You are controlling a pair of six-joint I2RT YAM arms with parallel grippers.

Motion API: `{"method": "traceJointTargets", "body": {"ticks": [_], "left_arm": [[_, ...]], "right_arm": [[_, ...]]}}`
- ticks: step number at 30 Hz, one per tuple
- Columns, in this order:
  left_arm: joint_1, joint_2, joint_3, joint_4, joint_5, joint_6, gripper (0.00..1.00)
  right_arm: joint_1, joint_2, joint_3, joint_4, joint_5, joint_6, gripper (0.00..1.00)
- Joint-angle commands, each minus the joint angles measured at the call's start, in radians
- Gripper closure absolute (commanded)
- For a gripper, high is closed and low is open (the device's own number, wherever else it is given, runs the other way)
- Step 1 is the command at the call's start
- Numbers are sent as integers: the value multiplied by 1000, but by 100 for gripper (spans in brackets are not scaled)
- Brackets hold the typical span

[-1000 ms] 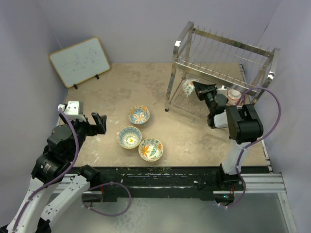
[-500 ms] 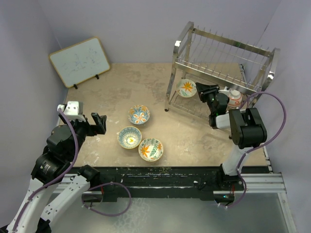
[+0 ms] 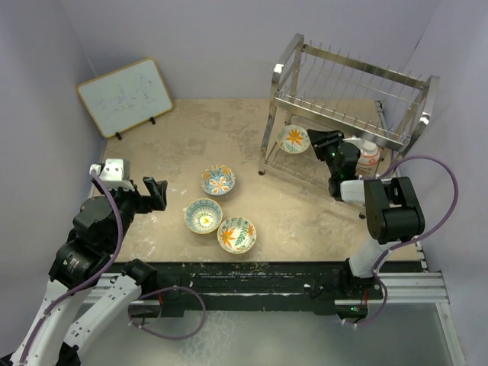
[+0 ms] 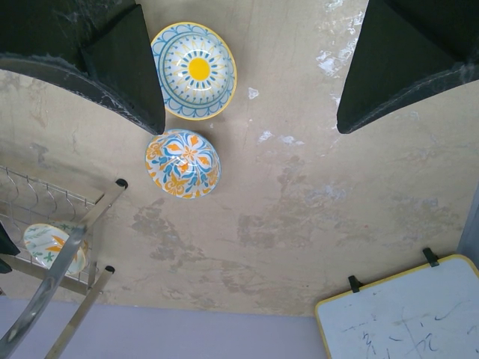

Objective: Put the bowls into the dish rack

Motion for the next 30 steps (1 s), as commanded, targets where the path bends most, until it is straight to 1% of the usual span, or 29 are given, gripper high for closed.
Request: {"method": "traceJointTargets", "body": {"ticks": [1, 3, 6, 12, 17, 21, 24, 30], "left_arm": [[-5, 6, -1, 52, 7, 9, 1], [-5, 5, 1, 49, 7, 7, 1], [-4, 2, 1, 47, 4, 4, 1], [-4, -6, 4, 38, 7, 0, 1], [-5, -13, 6, 33, 4, 3, 1], [-4, -18, 4, 34, 1, 3, 1], [-4, -22, 4, 33, 0, 5, 1], [-5, -24, 4, 34, 3, 5, 1]], "right_arm": [[47, -50, 56, -24, 53, -88, 54], [74, -59, 65, -31, 64, -117, 54], [127, -55, 115, -92, 78, -171, 53], [194, -16, 207, -221, 154, -212, 42], [215, 20, 310, -406, 227, -272, 37], [233, 40, 424, -585, 301, -327, 32], [243, 47, 465, -659, 340, -362, 30], [272, 83, 538, -756, 387, -426, 30]]}}
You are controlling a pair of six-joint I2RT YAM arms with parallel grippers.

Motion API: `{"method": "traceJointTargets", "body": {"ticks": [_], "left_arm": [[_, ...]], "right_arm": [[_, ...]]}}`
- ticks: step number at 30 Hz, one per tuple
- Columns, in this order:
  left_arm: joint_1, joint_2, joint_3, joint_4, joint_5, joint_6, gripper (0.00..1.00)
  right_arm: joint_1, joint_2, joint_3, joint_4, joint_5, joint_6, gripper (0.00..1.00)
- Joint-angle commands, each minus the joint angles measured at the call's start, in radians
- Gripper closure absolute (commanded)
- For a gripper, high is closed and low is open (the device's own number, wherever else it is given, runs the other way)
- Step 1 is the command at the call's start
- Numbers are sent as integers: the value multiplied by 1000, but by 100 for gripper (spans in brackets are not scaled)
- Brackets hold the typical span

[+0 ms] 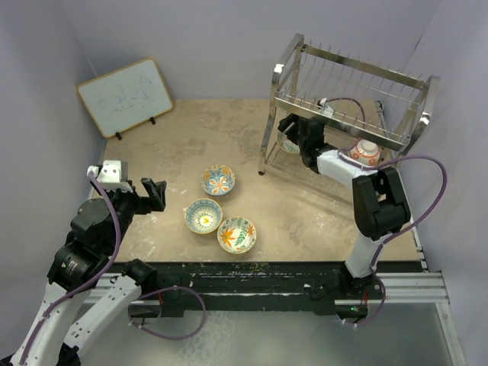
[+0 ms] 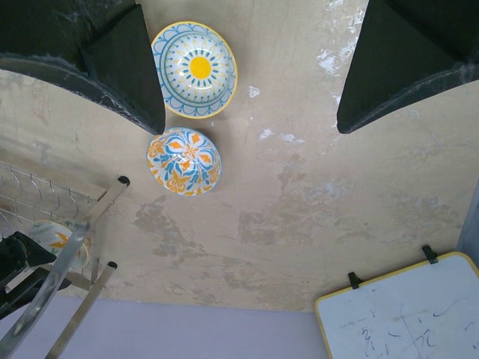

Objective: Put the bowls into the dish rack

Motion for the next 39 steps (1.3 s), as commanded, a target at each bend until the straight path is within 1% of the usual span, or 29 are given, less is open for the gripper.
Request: {"method": "traceJointTargets", "body": {"ticks": [1, 11, 16, 19, 20, 21, 23, 25, 26, 27, 29, 31, 36, 39], "left_arm": [[-5, -8, 5, 35, 3, 5, 1], [-5, -10, 9, 31, 3, 7, 1], [-5, -6, 4, 34, 2, 9, 1], [-4, -7, 1, 36, -1, 8, 1], [-4, -7, -1, 37, -1, 9, 1], [-5, -7, -2, 37, 0, 8, 1], [-5, -6, -3, 37, 1, 7, 1], [-4, -5, -3, 37, 2, 6, 1], [-5, -4, -5, 38, 2, 5, 1], [-4, -5, -5, 37, 2, 5, 1], [-4, -6, -4, 37, -1, 6, 1], [-5, -8, -3, 37, -1, 7, 1], [-4, -11, -3, 34, -3, 7, 1], [-4, -12, -3, 34, -3, 6, 1]], "right_arm": [[26, 31, 86, -99, 75, -77, 30], [36, 108, 132, -125, 89, -54, 31], [40, 129, 140, -125, 95, -53, 34], [40, 123, 120, -122, 109, -41, 41], [40, 118, 107, -114, 116, -37, 45], [40, 112, 95, -101, 118, -35, 52], [40, 105, 79, -86, 116, -35, 60], [40, 106, 78, -85, 111, -36, 64], [40, 106, 78, -85, 108, -33, 68], [40, 104, 76, -83, 108, -32, 73], [40, 97, 64, -68, 107, -26, 89], [39, 82, 49, -49, 109, -26, 100], [40, 39, 26, -27, 116, -15, 100], [40, -3, -24, 48, 92, -3, 100]]}}
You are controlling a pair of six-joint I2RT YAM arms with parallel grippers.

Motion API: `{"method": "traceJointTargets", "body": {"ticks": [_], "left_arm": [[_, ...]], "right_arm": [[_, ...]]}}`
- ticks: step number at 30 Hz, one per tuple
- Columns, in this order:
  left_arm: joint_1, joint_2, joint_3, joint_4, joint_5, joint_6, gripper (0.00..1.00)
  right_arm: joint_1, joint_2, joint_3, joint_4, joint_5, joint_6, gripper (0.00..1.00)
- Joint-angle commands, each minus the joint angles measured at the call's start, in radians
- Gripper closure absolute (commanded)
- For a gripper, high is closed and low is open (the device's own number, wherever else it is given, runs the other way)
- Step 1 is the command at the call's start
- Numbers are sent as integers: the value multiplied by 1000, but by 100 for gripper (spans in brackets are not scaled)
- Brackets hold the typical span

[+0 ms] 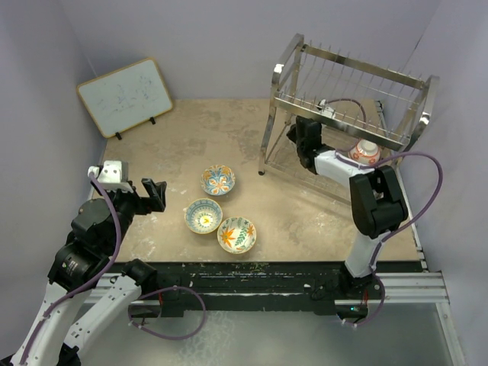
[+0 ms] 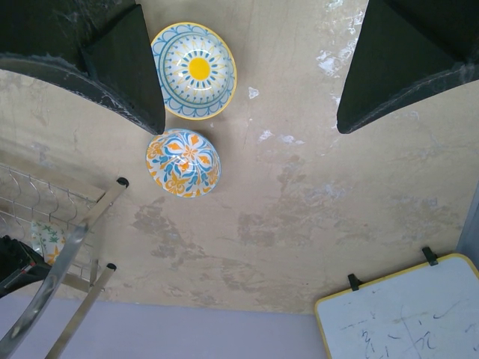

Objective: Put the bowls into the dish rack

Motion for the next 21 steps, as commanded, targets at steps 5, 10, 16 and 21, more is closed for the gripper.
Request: {"method": "traceJointTargets", "body": {"ticks": [5, 10, 16, 21], "left_arm": [[-5, -7, 4, 34, 0, 4, 1], [-4, -9, 6, 32, -1, 4, 1], [-4, -2, 8, 35, -1, 4, 1], [-5, 1, 11, 36, 1, 6, 1]], "right_arm": [[17, -108, -165, 301, -123, 58, 100], [17, -178, -268, 441, -156, 90, 100], [17, -230, -336, 634, -240, 159, 100], [-3, -178, -369, 769, -264, 227, 100]]}}
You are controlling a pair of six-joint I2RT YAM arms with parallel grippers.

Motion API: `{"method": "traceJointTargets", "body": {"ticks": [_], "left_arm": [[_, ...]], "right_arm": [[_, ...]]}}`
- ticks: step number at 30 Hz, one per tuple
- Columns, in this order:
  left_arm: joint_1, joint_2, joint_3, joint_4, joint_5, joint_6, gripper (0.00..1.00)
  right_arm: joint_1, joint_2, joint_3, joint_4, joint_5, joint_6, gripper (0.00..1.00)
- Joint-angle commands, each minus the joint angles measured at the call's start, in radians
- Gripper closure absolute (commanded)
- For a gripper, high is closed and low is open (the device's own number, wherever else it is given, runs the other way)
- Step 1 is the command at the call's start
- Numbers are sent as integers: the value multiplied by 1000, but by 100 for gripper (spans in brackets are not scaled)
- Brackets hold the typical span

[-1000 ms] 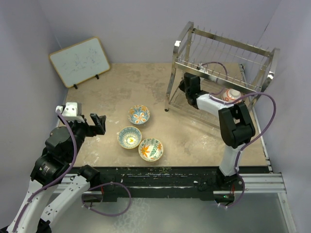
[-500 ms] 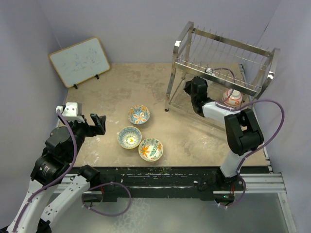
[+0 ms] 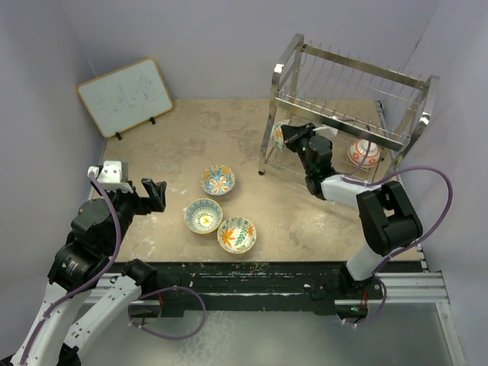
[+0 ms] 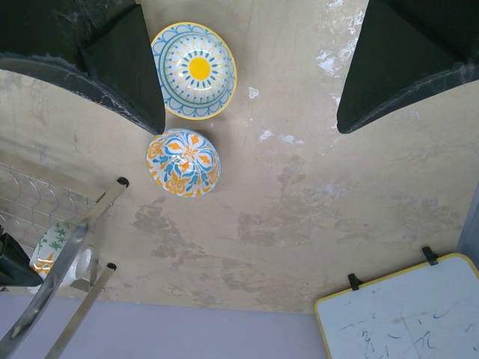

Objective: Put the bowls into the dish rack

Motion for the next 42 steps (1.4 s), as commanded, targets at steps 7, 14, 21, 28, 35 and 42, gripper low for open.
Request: {"method": "traceJointTargets", "body": {"ticks": [7, 14, 21, 28, 35, 42], "left_arm": [[-5, 2, 16, 31, -3, 9, 1], [-4, 13, 17, 33, -3, 8, 1], [-4, 23, 9, 39, 5, 2, 1], [-4, 27, 7, 41, 5, 2, 1], [-4, 32, 3, 46, 8, -1, 1], [-4, 34, 0, 50, 13, -4, 1]], "right_arm": [[-87, 179, -101, 563, -122, 227, 100], [-137, 254, -167, 683, -137, 305, 100], [-180, 277, -239, 677, -132, 347, 100], [-215, 317, -288, 712, -135, 375, 100], [-224, 295, -334, 680, -99, 383, 90], [-225, 208, -367, 566, -37, 371, 86]]}}
